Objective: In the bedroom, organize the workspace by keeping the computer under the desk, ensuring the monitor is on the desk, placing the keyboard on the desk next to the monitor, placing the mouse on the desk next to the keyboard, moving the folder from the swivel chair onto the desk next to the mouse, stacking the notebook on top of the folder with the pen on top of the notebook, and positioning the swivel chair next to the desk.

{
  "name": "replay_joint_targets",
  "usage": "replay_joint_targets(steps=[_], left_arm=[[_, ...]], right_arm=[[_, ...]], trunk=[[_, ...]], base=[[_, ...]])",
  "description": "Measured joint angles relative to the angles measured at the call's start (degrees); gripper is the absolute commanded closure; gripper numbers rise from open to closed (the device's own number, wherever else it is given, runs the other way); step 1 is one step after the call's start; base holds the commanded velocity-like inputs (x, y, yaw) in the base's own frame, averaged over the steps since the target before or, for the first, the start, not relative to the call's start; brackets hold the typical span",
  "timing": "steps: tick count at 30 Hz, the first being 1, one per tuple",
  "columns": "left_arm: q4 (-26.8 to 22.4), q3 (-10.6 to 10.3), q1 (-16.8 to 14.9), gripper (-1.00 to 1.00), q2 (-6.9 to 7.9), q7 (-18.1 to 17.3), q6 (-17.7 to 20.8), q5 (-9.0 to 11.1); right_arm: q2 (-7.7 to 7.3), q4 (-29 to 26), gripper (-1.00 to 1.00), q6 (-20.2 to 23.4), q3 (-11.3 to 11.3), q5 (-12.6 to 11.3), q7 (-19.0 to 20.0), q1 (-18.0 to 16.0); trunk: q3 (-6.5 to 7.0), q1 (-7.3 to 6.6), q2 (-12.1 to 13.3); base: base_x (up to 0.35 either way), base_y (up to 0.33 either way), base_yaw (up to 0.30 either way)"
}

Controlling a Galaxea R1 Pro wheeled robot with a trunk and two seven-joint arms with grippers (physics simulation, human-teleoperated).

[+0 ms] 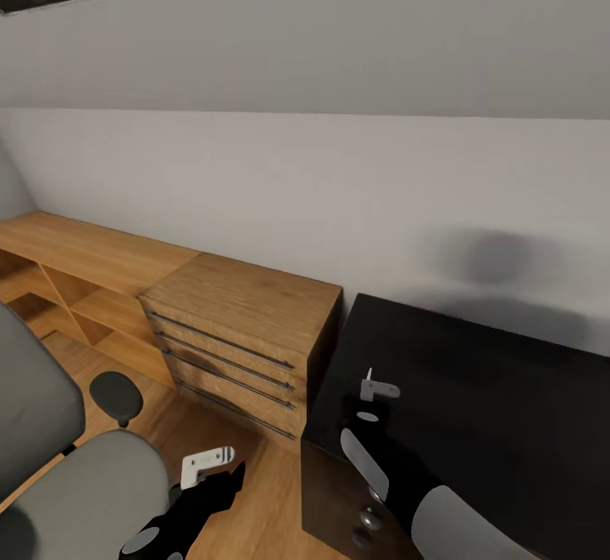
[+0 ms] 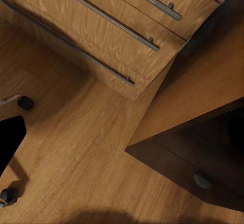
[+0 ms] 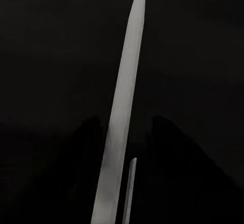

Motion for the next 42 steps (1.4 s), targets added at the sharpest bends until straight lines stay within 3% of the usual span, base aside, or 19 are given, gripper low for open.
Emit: replay_joint_targets(steps=[31,42], left_arm=[[0.0,0.1,0.0,-1.0,0.09,0.0,0.0,0.0],[0.0,0.1,0.0,-1.0,0.09,0.0,0.1,0.0]], right_arm=[[-0.08,-0.4,1.0,0.1,-0.1,0.1,-0.2,0.0],[-0.21,-1.3,1.0,0.1,-0.2,0.2,-0.2,0.0]], trunk=[[0.0,0.0,0.0],[1.97,-2.4,4.4]], base=[[0.0,0.0,0.0],[-0.035,0.0,0.0]])
